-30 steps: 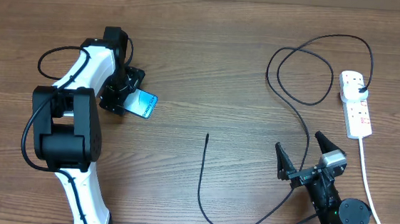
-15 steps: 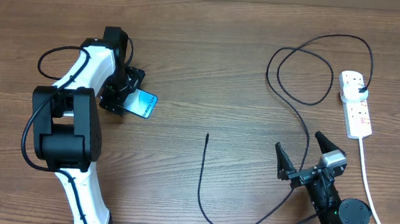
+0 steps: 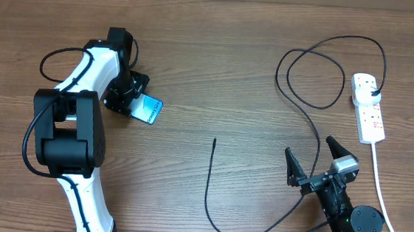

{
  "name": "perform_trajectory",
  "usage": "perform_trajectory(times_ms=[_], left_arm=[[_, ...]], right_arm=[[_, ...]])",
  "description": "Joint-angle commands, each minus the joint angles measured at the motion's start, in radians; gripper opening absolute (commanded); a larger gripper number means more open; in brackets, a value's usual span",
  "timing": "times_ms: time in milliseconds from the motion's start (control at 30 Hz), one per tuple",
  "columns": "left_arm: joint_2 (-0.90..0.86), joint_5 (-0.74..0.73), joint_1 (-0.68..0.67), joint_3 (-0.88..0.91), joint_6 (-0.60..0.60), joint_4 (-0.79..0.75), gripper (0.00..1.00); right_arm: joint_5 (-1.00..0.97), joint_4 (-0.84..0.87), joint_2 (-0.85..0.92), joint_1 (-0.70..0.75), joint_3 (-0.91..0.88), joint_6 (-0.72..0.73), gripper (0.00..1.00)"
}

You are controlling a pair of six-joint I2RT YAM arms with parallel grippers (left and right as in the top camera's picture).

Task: Plug charger to phone and switch on socket
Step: 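Close the left gripper on the phone's bottom end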

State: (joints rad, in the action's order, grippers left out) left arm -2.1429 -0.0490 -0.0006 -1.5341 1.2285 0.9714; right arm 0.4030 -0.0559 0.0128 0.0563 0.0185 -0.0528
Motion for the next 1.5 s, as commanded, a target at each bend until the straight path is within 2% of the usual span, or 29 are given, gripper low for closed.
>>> perform_trajectory(times_ms=[0, 300, 500, 667, 933, 1467], left_arm=[[-0.069, 0.004, -0.010, 0.027, 0.005, 0.011, 0.78], [-0.069, 0.004, -0.009, 0.027, 0.005, 0.011, 0.71], [-0.069, 0.004, -0.010, 0.027, 0.005, 0.011, 0.61], [-0.069, 0.004, -0.009, 0.027, 0.005, 0.011, 0.43], [-0.069, 0.004, -0.010, 0.027, 0.005, 0.011, 0.04], [-0.069, -0.024, -0.009, -0.031, -0.046, 0.020, 0.04]], right_arm=[[-0.010, 0.001, -0.010, -0.008, -0.011, 0.000, 1.00], [-0.010, 0.001, -0.010, -0.008, -0.011, 0.000, 1.00], [-0.010, 0.001, -0.010, -0.008, -0.011, 0.000, 1.00], [-0.010, 0.001, -0.010, -0.008, -0.011, 0.000, 1.00], [-0.010, 0.001, -0.010, -0.008, -0.011, 0.000, 1.00], [-0.010, 0.001, -0.010, -0.008, -0.011, 0.000, 1.00]])
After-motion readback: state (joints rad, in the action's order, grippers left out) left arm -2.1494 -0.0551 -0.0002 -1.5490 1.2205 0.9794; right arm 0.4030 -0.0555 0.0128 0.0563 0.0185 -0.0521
